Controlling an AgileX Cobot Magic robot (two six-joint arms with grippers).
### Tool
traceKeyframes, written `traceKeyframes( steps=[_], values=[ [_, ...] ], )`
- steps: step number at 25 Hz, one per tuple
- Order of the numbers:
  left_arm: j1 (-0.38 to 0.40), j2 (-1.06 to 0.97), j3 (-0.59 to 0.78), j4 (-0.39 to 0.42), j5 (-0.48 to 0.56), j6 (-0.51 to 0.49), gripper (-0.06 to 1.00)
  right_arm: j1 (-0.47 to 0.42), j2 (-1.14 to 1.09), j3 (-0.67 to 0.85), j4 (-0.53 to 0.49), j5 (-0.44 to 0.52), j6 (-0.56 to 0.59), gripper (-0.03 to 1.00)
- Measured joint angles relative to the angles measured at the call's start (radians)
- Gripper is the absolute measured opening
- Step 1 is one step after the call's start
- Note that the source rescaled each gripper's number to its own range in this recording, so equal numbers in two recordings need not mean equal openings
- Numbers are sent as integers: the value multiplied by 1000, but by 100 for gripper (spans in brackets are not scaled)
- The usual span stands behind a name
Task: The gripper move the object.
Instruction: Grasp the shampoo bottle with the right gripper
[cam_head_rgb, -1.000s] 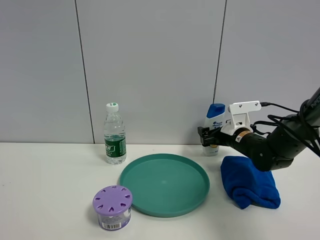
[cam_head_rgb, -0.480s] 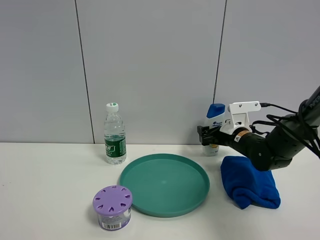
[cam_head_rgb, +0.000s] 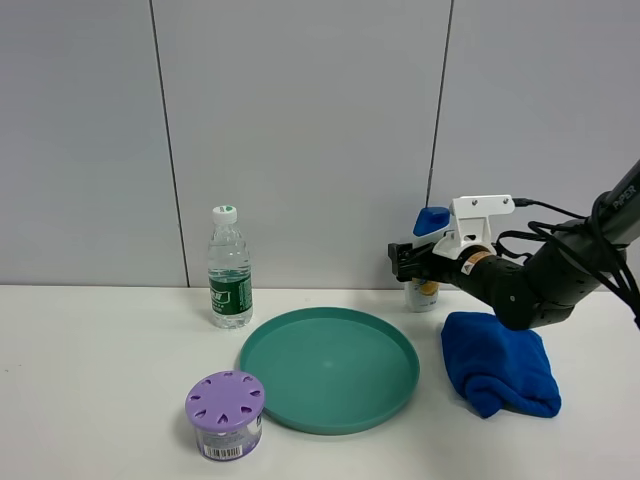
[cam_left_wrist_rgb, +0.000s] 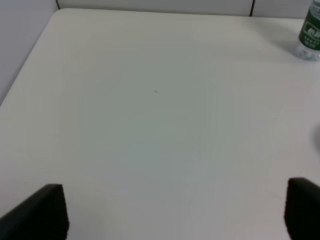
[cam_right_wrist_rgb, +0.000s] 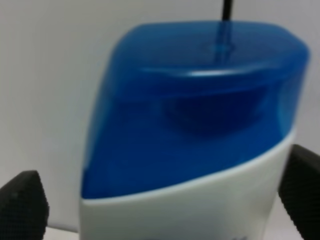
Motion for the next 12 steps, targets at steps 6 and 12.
traceKeyframes(
  steps=[6, 12],
  values=[
    [0, 0, 0, 0, 0, 0, 100, 0, 0, 0, 0, 7, 2, 63],
    [0, 0, 0, 0, 0, -1, 100, 0, 0, 0, 0, 16, 1, 25]
  ],
)
